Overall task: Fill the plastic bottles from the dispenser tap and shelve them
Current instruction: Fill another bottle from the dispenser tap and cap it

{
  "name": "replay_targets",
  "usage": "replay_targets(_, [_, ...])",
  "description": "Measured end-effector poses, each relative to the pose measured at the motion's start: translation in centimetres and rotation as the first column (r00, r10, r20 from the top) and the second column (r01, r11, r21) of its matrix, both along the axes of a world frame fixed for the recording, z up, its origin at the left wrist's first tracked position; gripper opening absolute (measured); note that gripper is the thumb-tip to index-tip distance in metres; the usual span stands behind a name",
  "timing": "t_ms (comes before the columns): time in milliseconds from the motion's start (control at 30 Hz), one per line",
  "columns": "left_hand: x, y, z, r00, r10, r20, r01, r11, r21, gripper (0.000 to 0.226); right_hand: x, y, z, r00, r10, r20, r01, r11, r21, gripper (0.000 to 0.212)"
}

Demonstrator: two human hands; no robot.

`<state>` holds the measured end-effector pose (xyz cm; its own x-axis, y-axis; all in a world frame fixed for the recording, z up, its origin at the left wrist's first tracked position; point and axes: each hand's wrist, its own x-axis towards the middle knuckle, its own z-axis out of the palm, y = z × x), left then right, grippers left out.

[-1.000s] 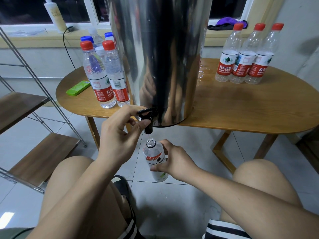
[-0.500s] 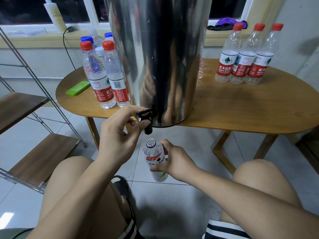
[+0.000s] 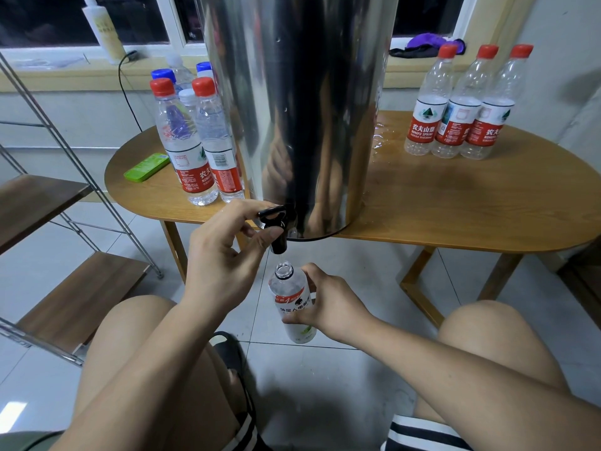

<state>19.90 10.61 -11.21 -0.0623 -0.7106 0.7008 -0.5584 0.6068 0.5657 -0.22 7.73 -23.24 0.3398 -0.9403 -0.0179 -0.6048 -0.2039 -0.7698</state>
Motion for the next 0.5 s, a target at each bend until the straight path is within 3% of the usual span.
replay_targets(267, [0.02, -0.02, -0.02, 1.0, -0.015, 0.003, 0.015, 1.0, -0.018, 0.033, 0.04, -0.08, -0.34, 1.0, -0.012, -0.004, 0.012, 1.0, 0.008, 0.071])
replay_targets(500, [0.15, -0.18, -0.38, 1.0, 0.002, 0.013, -0.002, 1.0, -0.009, 0.022, 0.04, -0.15, -0.55, 1.0, -0.015, 0.014, 0.015, 1.0, 0.018, 0.073])
